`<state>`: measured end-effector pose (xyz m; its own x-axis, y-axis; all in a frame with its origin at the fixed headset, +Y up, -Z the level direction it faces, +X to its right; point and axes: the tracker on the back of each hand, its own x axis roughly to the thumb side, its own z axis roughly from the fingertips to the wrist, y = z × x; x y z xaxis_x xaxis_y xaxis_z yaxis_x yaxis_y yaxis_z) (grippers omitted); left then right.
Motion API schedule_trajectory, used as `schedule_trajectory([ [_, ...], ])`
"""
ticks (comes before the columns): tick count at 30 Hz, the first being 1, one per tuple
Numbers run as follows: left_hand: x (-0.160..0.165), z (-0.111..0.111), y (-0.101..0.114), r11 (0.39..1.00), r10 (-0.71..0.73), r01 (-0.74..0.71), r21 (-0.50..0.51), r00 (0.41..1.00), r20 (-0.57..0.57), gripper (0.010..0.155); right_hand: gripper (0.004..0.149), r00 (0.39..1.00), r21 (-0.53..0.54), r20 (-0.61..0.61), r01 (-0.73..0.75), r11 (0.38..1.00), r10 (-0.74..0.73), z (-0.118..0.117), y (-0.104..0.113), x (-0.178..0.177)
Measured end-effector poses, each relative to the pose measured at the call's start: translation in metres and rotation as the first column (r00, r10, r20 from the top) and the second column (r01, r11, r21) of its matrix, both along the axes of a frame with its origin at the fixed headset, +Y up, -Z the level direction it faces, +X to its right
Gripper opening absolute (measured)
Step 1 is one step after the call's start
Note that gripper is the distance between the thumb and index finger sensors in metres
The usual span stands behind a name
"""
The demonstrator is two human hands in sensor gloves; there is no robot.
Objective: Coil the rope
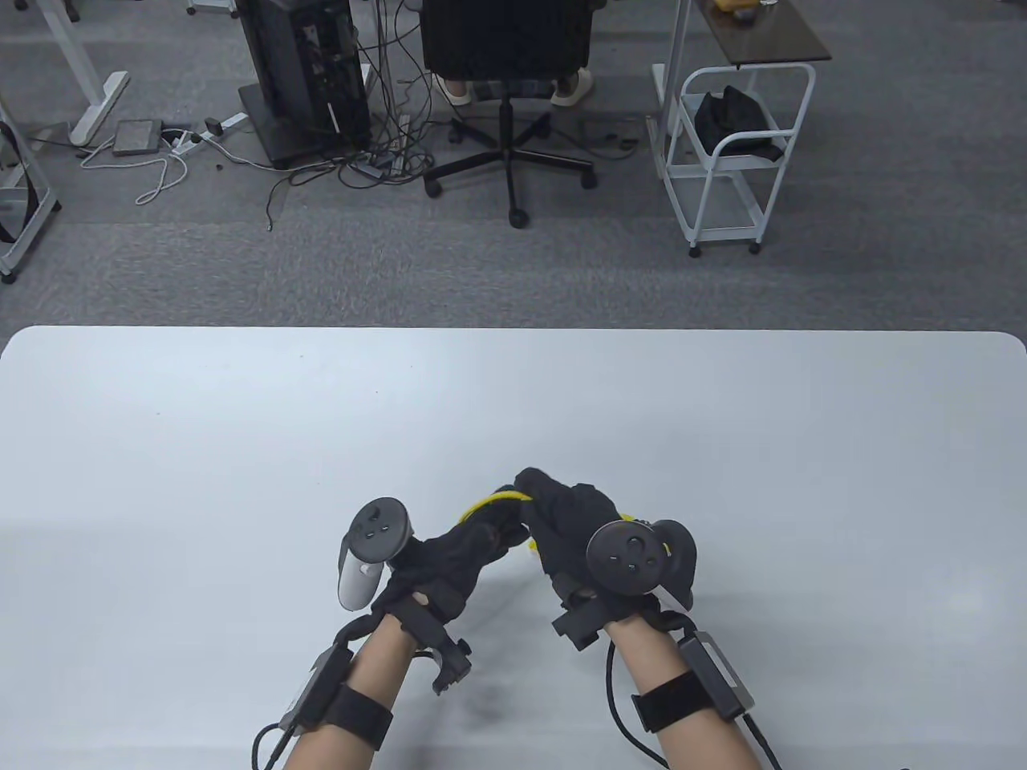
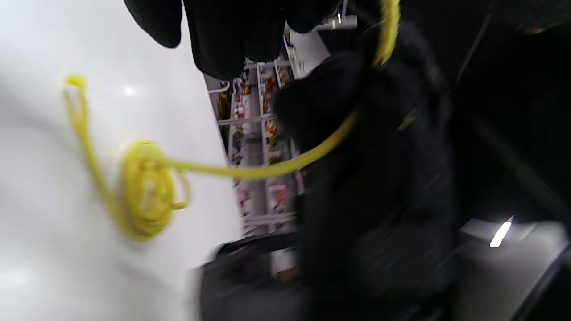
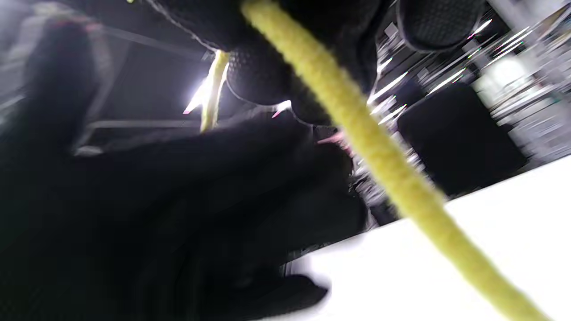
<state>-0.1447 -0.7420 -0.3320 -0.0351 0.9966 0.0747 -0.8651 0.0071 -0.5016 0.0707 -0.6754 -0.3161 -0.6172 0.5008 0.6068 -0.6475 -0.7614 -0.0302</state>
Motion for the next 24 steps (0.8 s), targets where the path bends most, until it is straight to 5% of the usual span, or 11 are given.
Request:
schedule_trajectory([
  [5,-0.026,-0.005,0.002,1.0,0.0,0.003,0.017,0.99,-0.14,0.076,0.041,0.984,-0.079,-0.144,-0.121,0.99,0.109,0.003,-0.016,-0.018],
  [9,-0.039,-0.006,0.004,0.991,0.13,-0.135,-0.01,0.969,-0.211,0.06,0.041,0.953,-0.117,-0.226,-0.233,0.965,0.203,0.003,-0.03,-0.028],
  [24,-0.041,-0.005,0.013,0.936,0.347,-0.353,0.0,0.921,-0.179,0.057,0.041,0.882,-0.208,-0.289,-0.438,0.875,0.373,-0.001,-0.059,-0.038],
])
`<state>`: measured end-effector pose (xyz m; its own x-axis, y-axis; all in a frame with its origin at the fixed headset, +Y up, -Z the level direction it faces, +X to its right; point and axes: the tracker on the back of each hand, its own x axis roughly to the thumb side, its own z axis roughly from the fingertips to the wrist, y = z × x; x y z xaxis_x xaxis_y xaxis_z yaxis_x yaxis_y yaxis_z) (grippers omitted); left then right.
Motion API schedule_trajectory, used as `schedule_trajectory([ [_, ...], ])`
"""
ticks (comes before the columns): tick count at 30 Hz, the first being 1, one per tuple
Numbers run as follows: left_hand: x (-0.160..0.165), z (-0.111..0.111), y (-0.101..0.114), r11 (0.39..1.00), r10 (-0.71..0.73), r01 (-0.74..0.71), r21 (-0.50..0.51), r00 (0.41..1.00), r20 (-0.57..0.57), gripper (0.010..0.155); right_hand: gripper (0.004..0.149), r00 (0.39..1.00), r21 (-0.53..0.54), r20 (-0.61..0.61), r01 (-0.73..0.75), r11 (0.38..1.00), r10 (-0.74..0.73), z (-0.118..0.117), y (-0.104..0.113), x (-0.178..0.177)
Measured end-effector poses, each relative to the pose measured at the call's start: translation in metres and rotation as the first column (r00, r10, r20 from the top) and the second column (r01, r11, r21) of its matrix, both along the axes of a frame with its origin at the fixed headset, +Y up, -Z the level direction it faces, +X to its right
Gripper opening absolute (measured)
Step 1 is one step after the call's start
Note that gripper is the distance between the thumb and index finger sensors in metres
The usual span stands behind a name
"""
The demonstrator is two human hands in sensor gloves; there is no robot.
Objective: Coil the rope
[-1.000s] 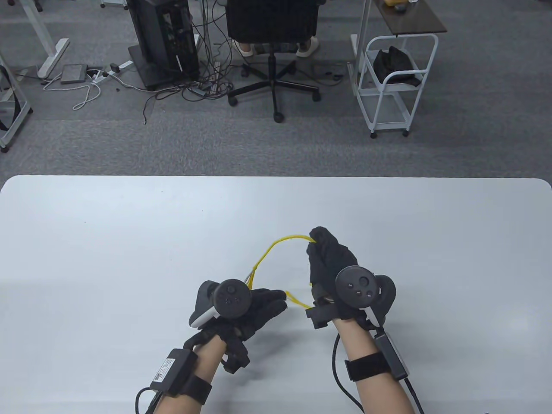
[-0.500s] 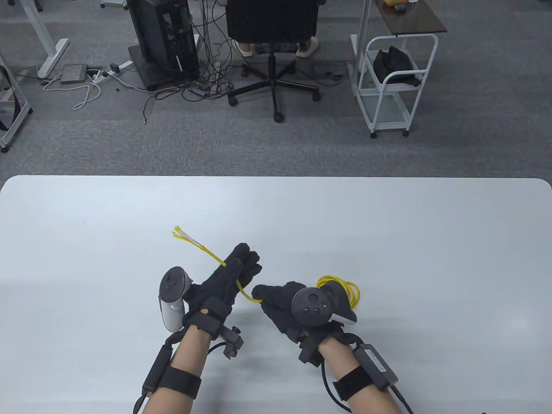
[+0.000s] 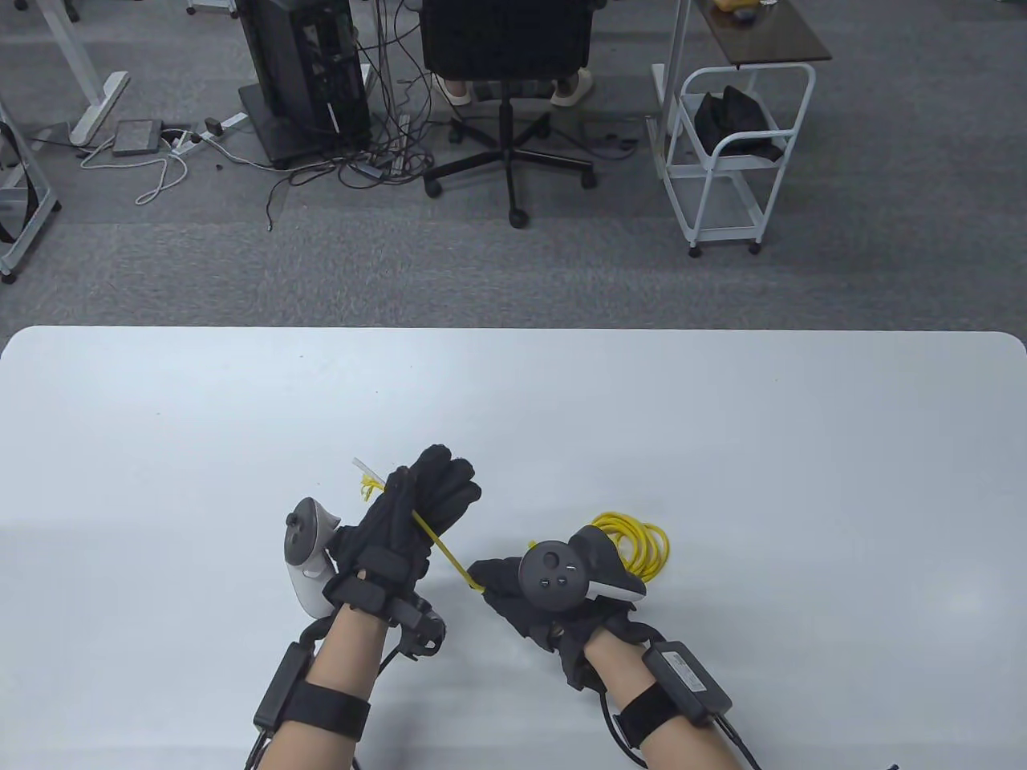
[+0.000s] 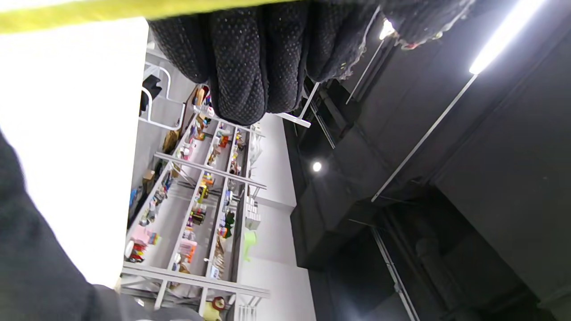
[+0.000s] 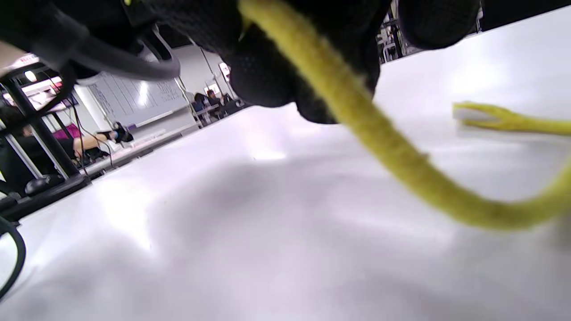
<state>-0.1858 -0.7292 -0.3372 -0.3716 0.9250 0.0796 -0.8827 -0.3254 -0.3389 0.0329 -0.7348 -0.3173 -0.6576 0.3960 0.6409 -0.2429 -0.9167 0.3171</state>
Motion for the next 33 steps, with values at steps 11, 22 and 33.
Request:
schedule_trajectory([
  [11,0.036,0.005,0.001,0.999,-0.052,0.051,0.012,0.977,0.205,0.061,0.04,0.97,-0.003,0.198,-0.142,0.99,0.14,-0.016,-0.011,0.021],
  [22,0.075,0.01,-0.016,0.896,-0.429,0.427,0.123,0.756,0.494,0.062,0.042,0.9,0.06,0.424,-0.144,0.988,0.105,-0.028,0.001,0.06],
  [33,0.067,0.005,-0.04,0.808,-0.538,0.586,0.059,0.694,0.478,0.067,0.04,0.892,-0.065,0.367,0.306,0.95,-0.263,-0.028,0.014,0.061],
])
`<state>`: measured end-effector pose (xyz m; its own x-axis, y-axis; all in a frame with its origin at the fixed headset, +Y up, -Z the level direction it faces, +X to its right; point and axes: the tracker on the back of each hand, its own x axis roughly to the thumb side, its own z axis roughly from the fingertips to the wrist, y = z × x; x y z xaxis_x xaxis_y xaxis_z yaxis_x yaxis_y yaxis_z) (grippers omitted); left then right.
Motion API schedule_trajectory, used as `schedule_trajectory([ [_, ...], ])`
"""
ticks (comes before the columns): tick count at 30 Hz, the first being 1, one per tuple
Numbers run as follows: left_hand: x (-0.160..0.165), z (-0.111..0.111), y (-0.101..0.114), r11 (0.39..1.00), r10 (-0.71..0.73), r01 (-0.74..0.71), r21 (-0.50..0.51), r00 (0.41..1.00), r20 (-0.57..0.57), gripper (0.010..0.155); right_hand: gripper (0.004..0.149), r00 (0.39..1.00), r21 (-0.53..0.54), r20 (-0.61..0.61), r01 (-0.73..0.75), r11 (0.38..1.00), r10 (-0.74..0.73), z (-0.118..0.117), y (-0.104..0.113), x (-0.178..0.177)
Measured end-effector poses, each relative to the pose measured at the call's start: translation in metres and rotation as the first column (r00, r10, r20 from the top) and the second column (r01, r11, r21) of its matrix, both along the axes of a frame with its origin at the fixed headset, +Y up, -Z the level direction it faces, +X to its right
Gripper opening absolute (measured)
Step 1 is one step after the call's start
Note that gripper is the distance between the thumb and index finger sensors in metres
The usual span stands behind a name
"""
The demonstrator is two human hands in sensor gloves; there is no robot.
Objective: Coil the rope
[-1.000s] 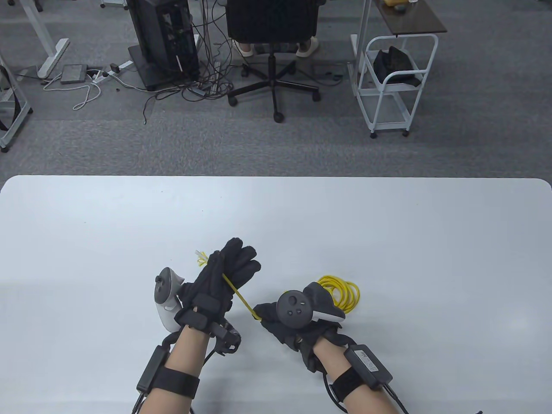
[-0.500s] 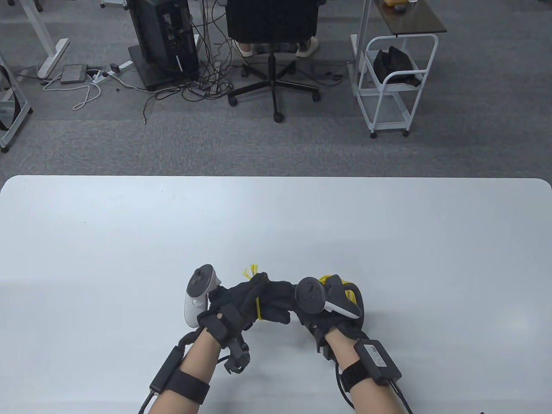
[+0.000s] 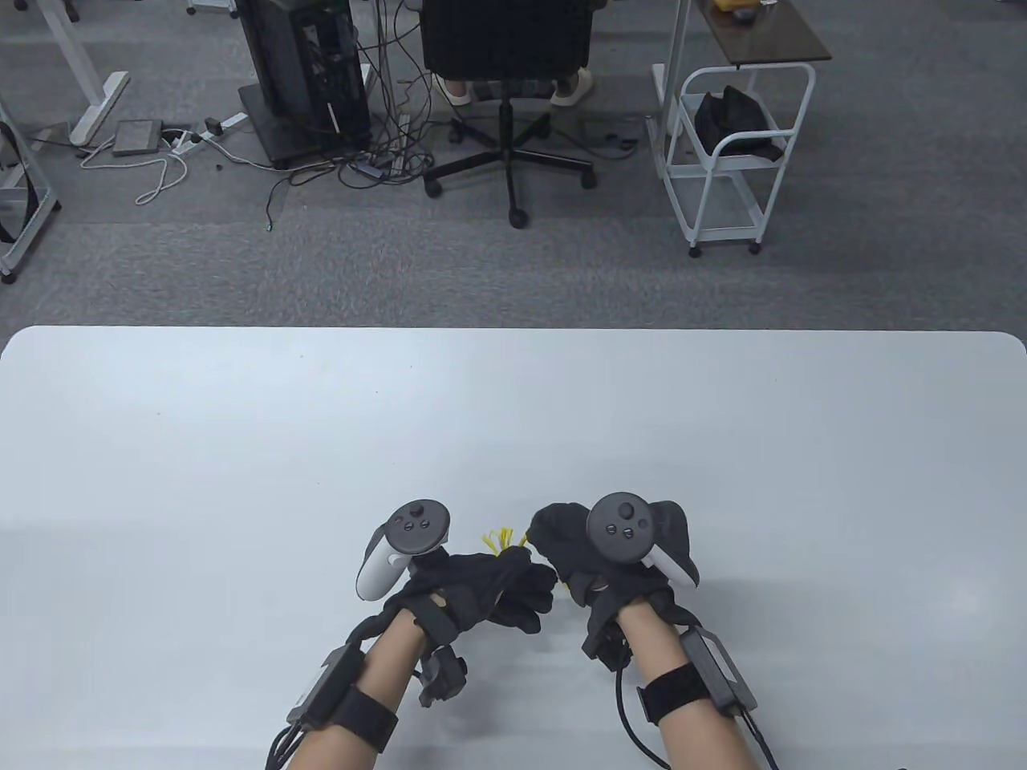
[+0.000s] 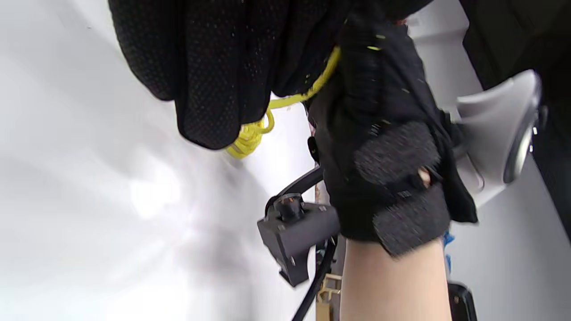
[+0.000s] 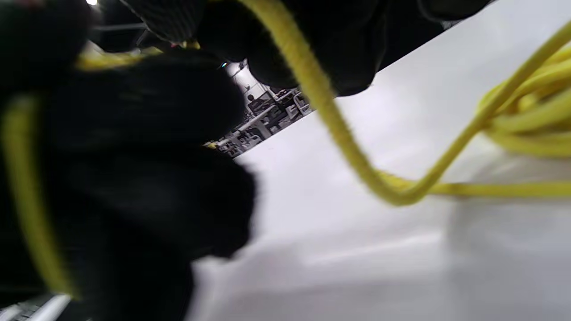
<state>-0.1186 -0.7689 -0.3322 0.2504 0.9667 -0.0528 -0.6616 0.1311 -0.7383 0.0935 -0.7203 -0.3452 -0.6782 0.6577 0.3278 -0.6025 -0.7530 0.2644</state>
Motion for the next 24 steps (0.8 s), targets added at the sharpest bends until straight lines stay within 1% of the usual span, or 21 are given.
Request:
schedule_trajectory([
  [2,-0.003,-0.001,-0.005,0.997,0.059,-0.062,-0.044,0.997,-0.058,0.068,0.04,0.995,-0.034,-0.036,0.088,0.996,-0.089,0.001,-0.001,-0.005],
  [5,-0.006,-0.001,-0.005,0.992,0.108,-0.114,-0.054,0.989,-0.096,0.071,0.041,0.991,-0.041,-0.069,0.114,0.993,-0.116,0.003,-0.001,-0.01],
  [7,-0.008,-0.001,-0.003,0.995,0.085,-0.091,-0.039,0.988,-0.132,0.071,0.042,0.991,-0.035,-0.095,0.092,0.995,-0.095,0.005,-0.001,-0.014],
  [8,-0.01,-0.002,-0.002,0.998,0.055,-0.057,-0.009,0.987,-0.148,0.071,0.043,0.991,-0.022,-0.111,0.076,0.997,-0.078,0.006,-0.001,-0.016],
  [11,-0.012,-0.001,0.001,0.999,0.003,0.005,0.037,0.981,-0.194,0.071,0.045,0.99,0.008,-0.139,0.031,1.0,-0.029,0.01,-0.001,-0.024],
  [12,-0.013,-0.001,0.002,0.998,-0.014,0.026,0.054,0.974,-0.227,0.07,0.045,0.989,0.027,-0.148,0.012,1.0,-0.008,0.012,-0.001,-0.027],
  [16,-0.017,0.0,0.005,0.995,-0.029,0.058,0.087,0.953,-0.301,0.07,0.046,0.988,0.07,-0.154,-0.013,0.997,0.024,0.016,-0.002,-0.032],
  [19,-0.022,-0.001,0.006,0.996,0.037,-0.01,0.087,0.946,-0.323,0.069,0.044,0.983,0.071,-0.179,-0.025,0.997,0.038,0.019,-0.006,-0.037],
  [21,-0.026,-0.001,0.007,0.993,0.111,-0.088,0.078,0.926,-0.36,0.068,0.044,0.978,0.081,-0.2,-0.048,0.996,0.064,0.021,-0.008,-0.042],
  [24,-0.029,-0.001,0.009,0.989,0.15,-0.13,0.076,0.91,-0.387,0.067,0.044,0.969,0.092,-0.223,-0.085,0.992,0.104,0.024,-0.01,-0.047],
])
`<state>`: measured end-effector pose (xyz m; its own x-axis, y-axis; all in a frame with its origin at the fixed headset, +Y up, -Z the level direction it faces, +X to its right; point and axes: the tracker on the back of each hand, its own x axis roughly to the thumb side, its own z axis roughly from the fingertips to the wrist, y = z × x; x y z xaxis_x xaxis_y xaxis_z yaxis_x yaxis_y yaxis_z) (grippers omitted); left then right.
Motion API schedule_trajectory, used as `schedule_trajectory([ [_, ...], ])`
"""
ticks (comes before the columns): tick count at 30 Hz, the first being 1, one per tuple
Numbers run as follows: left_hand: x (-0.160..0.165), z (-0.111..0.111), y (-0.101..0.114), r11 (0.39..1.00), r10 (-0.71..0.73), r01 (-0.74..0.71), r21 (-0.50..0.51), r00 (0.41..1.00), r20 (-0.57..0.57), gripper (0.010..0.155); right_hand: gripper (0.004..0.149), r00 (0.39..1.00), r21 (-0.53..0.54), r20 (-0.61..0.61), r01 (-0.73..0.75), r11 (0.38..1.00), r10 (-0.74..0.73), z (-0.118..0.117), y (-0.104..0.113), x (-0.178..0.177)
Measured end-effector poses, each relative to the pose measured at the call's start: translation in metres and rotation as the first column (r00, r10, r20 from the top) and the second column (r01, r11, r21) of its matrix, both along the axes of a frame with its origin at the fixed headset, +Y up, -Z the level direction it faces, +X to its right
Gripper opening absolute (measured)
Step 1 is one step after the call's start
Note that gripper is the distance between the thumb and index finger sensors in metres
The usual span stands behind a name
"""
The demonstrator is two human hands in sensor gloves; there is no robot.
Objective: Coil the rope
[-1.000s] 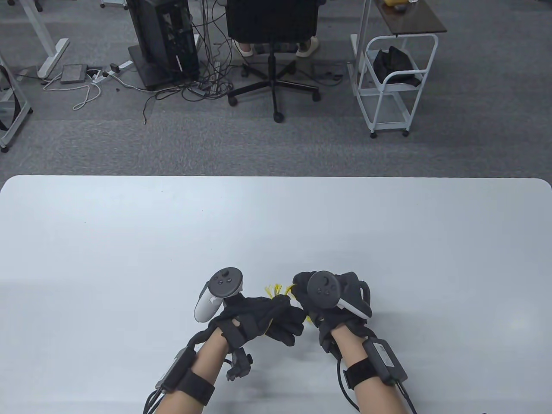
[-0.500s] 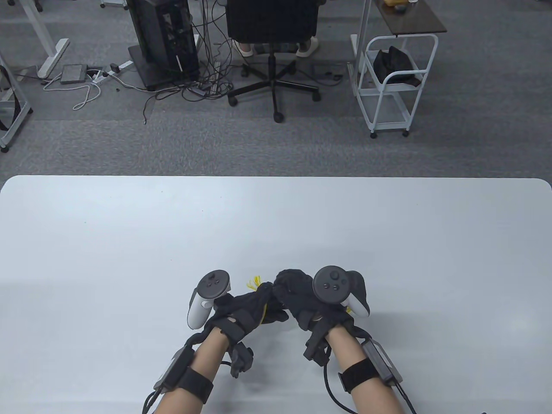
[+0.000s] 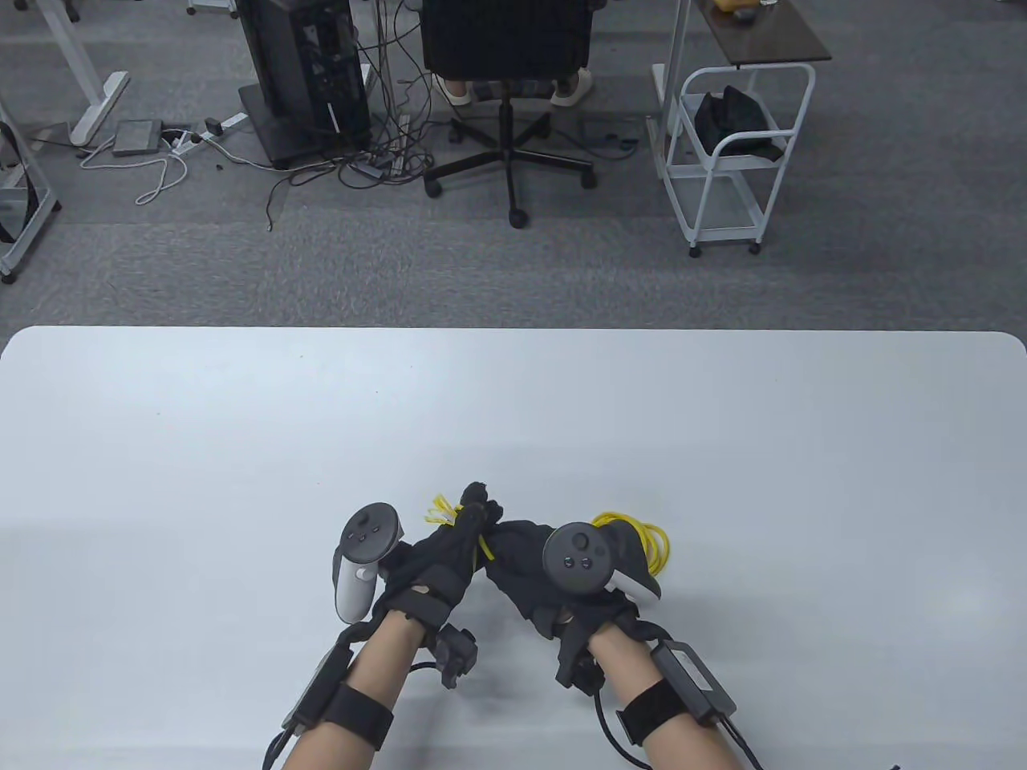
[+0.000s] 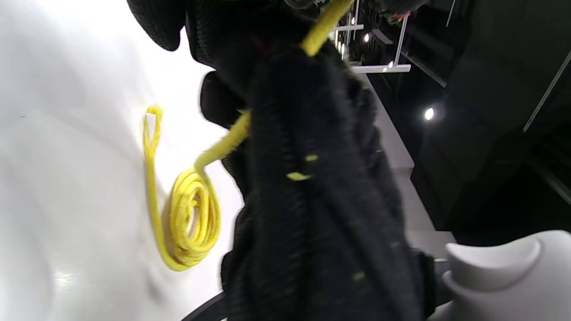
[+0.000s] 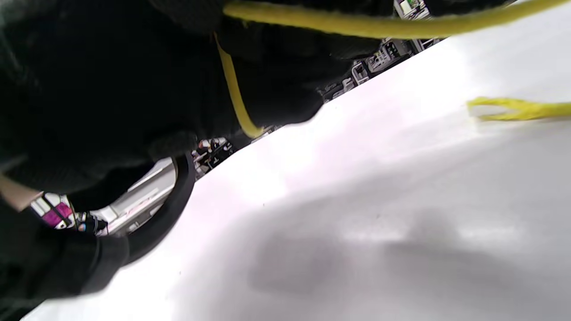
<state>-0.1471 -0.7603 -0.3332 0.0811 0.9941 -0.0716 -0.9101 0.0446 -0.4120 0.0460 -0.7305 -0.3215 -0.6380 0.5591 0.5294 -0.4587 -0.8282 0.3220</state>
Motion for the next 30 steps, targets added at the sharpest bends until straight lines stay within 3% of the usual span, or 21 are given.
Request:
schedule_trajectory([
  [3,-0.003,0.001,0.003,1.0,-0.016,0.016,0.007,0.999,-0.04,0.065,0.043,0.997,0.035,-0.018,-0.075,0.997,0.076,0.003,-0.003,-0.005],
  [11,-0.003,0.004,0.014,0.965,-0.202,0.22,0.141,0.971,-0.129,0.062,0.041,0.988,0.035,-0.038,-0.151,0.988,0.152,0.002,-0.008,-0.007],
  [20,0.011,0.01,0.021,0.972,-0.05,0.061,0.228,0.997,-0.053,0.059,0.041,0.983,0.003,-0.047,-0.175,0.985,0.175,0.002,-0.011,-0.006],
  [26,0.018,0.011,0.021,0.976,0.151,-0.157,0.154,0.987,0.049,0.057,0.042,0.978,-0.002,-0.009,-0.211,0.978,0.211,-0.003,-0.012,0.001],
  [30,0.02,0.011,0.023,0.975,0.11,-0.121,0.185,0.991,0.073,0.056,0.042,0.974,0.016,0.038,-0.222,0.975,0.221,-0.007,-0.01,0.011],
])
